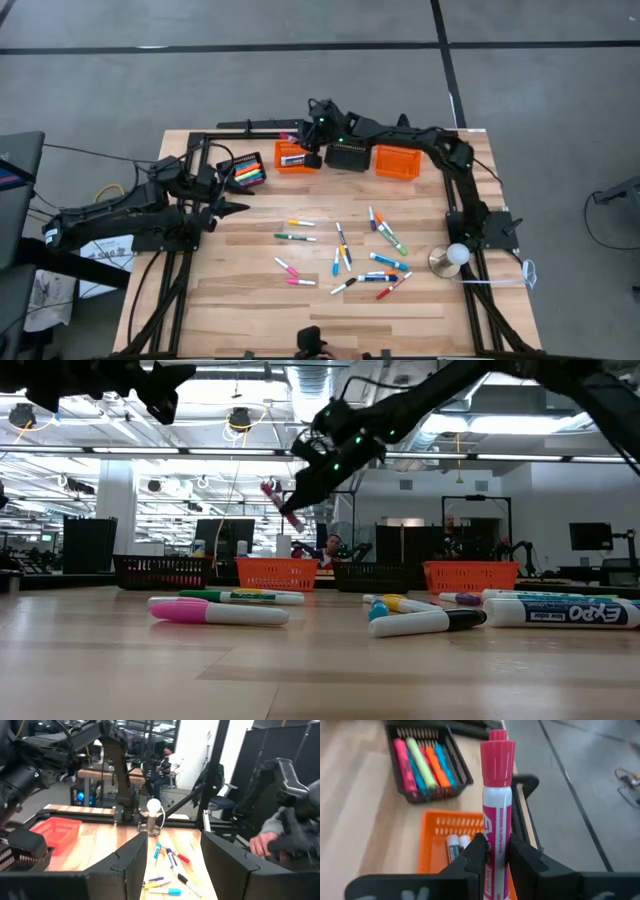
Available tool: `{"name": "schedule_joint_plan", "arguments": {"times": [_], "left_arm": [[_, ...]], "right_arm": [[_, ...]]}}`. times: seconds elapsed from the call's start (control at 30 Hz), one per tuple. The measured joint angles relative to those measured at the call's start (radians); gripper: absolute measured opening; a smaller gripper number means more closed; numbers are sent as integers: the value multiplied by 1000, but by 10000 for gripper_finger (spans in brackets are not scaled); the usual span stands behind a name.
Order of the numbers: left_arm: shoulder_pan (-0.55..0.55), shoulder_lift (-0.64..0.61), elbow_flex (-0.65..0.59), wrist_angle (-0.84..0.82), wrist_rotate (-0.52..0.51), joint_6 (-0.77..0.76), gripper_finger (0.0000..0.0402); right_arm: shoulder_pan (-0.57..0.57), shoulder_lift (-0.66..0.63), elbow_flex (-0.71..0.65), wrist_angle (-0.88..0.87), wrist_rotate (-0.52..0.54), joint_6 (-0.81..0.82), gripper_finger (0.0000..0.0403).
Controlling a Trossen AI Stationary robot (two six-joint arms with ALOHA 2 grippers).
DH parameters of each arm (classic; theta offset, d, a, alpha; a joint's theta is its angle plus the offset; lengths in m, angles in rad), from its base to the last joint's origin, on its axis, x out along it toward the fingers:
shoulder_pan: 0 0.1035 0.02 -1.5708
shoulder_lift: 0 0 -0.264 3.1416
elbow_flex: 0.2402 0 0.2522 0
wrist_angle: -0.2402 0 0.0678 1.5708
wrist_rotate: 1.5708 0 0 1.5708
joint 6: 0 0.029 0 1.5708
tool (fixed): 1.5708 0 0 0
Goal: Pick & Place Markers
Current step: Put the large pink marker pen into the left orange bin
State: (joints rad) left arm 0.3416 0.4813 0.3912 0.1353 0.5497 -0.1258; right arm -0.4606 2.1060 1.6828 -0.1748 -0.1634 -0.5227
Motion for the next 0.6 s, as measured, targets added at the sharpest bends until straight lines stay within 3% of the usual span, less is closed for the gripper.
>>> {"name": "schedule_joint_plan", "arguments": {"times": [0.2,0.4,0.6], "left_arm": [[0,1,0,6,-29,-11,184],[0,6,0,6,-29,-14,184],[0,10,0,7,-30,-14,184]], "right_arm": [[1,126,147,-51,16,-9,54],[2,233,318,-299,35,-9,59],[9,258,369,-373,35,-9,60]]}}
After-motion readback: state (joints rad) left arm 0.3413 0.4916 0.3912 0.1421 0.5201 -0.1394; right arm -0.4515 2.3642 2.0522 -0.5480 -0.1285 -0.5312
